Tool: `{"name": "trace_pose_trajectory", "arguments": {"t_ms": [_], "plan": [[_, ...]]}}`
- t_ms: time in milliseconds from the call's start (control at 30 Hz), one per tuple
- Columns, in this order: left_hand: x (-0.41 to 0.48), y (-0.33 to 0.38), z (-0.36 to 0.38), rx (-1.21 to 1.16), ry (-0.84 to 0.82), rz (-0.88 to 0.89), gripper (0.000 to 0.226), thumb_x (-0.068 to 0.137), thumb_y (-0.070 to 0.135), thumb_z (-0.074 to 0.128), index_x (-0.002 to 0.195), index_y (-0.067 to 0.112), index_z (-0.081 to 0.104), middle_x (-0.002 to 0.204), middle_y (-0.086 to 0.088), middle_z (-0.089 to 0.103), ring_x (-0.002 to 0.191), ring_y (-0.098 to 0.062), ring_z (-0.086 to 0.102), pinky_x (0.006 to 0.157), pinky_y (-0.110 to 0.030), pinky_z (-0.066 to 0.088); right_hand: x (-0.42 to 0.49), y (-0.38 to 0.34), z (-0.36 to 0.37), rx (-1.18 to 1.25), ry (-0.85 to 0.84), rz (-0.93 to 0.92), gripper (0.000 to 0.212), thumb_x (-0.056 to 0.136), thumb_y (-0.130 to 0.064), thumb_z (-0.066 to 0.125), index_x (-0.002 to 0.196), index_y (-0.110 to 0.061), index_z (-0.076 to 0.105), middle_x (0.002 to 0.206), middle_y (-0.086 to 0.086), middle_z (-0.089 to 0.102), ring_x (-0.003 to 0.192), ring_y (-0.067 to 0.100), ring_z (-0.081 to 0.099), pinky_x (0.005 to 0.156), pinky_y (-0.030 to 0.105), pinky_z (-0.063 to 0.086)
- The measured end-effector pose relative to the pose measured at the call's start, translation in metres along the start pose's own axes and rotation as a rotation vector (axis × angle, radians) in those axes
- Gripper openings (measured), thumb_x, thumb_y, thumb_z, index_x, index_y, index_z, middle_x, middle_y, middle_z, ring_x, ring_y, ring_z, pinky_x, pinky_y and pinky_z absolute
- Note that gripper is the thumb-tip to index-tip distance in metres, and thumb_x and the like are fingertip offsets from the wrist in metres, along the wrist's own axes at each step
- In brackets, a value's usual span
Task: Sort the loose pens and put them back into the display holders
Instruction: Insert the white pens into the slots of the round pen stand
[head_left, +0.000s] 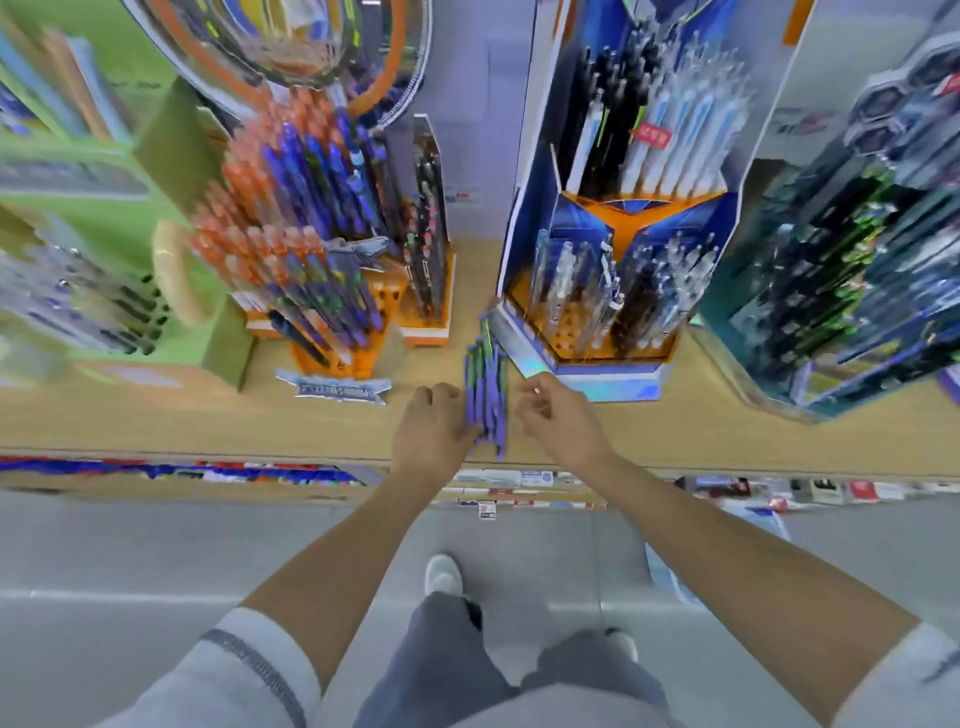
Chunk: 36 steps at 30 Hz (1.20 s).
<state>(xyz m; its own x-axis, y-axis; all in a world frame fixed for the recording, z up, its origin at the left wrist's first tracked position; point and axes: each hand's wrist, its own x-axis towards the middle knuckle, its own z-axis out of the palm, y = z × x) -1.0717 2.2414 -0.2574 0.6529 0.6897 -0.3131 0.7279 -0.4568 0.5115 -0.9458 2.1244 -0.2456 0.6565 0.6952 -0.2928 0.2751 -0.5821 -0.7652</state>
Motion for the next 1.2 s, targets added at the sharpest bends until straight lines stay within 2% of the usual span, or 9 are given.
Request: {"name": "trace_pose_trajectory", "arguments": {"t_ms": [133,267,367,533,667,800,1000,1100,1200], "plan": [[0.018,-0.004,-0.002,0.092,-0.067,0.11,0.055,0.079,0.037,0.072,0.122,0.013,0.047,0.116,-0.009,0.047,0.102,-0.034,0.056,0.074,-0.043,0.047,0.017,-0.013,0.023,-0.134,0.11,0.055,0.024,0.093,-0.029,0.06,0.107,-0.01,0.062,0.099,0.005,0.07,0.088,0.023,0.067,0.075,0.031,0.051],[0.025,-0.009,-0.009,0.112,-0.095,0.124,0.054,0.076,0.023,0.068,0.122,0.011,0.043,0.119,-0.009,0.045,0.103,-0.033,0.056,0.066,-0.037,0.04,0.025,-0.017,0.036,-0.308,0.147,0.042,0.03,0.09,-0.029,0.062,0.11,-0.008,0.056,0.093,0.013,0.068,0.087,0.033,0.064,0.071,0.042,0.052],[0.026,-0.018,-0.014,0.185,-0.07,0.119,0.055,0.076,0.019,0.065,0.125,0.01,0.042,0.123,-0.009,0.043,0.109,-0.031,0.052,0.066,-0.036,0.038,0.025,-0.017,0.038,-0.346,0.139,0.042,0.034,0.084,-0.022,0.066,0.112,-0.008,0.053,0.088,0.014,0.063,0.083,0.036,0.062,0.067,0.042,0.051],[0.034,-0.015,-0.013,0.322,-0.038,0.181,0.043,0.088,0.034,0.059,0.118,0.008,0.041,0.117,-0.011,0.05,0.104,-0.032,0.056,0.074,-0.037,0.043,0.028,-0.016,0.037,-0.365,0.072,0.142,0.046,0.078,-0.024,0.069,0.115,-0.009,0.047,0.105,0.015,0.057,0.091,0.036,0.061,0.069,0.039,0.048],[0.043,-0.007,-0.014,0.37,-0.075,0.144,0.039,0.084,0.028,0.059,0.11,0.005,0.041,0.108,-0.013,0.055,0.097,-0.035,0.061,0.068,-0.037,0.043,0.03,-0.019,0.037,-0.47,0.012,0.157,0.044,0.08,-0.024,0.068,0.11,-0.002,0.044,0.115,0.019,0.047,0.096,0.04,0.059,0.068,0.037,0.041],[0.045,-0.011,-0.016,0.377,-0.094,0.141,0.027,0.091,0.023,0.05,0.109,0.003,0.045,0.105,-0.017,0.062,0.099,-0.036,0.062,0.074,-0.039,0.048,0.03,-0.015,0.036,-0.497,-0.004,0.172,0.04,0.082,-0.023,0.066,0.108,0.0,0.044,0.113,0.02,0.051,0.092,0.041,0.06,0.062,0.035,0.038],[0.043,-0.005,-0.017,0.038,-0.187,-0.031,0.025,0.098,0.022,0.04,0.111,0.001,0.046,0.105,-0.02,0.062,0.1,-0.039,0.058,0.073,-0.036,0.04,0.025,-0.01,0.026,-0.383,-0.057,0.104,0.022,0.088,-0.013,0.056,0.093,-0.01,0.034,0.085,0.011,0.049,0.075,0.037,0.055,0.059,0.032,0.034],[0.037,0.0,-0.011,-0.124,-0.202,-0.081,0.023,0.099,0.031,0.043,0.1,0.008,0.043,0.1,-0.017,0.062,0.098,-0.039,0.058,0.071,-0.036,0.039,0.018,-0.006,0.017,-0.209,-0.096,0.122,0.017,0.092,-0.011,0.051,0.099,-0.011,0.035,0.069,0.0,0.045,0.069,0.029,0.048,0.052,0.031,0.031],[0.033,0.005,-0.007,-0.103,-0.164,-0.048,0.038,0.1,0.045,0.039,0.1,0.007,0.043,0.098,-0.017,0.063,0.096,-0.039,0.058,0.072,-0.037,0.04,0.013,-0.004,0.013,-0.097,-0.073,0.138,0.014,0.095,-0.011,0.049,0.107,-0.008,0.043,0.071,-0.001,0.046,0.07,0.025,0.047,0.056,0.026,0.034]]}}
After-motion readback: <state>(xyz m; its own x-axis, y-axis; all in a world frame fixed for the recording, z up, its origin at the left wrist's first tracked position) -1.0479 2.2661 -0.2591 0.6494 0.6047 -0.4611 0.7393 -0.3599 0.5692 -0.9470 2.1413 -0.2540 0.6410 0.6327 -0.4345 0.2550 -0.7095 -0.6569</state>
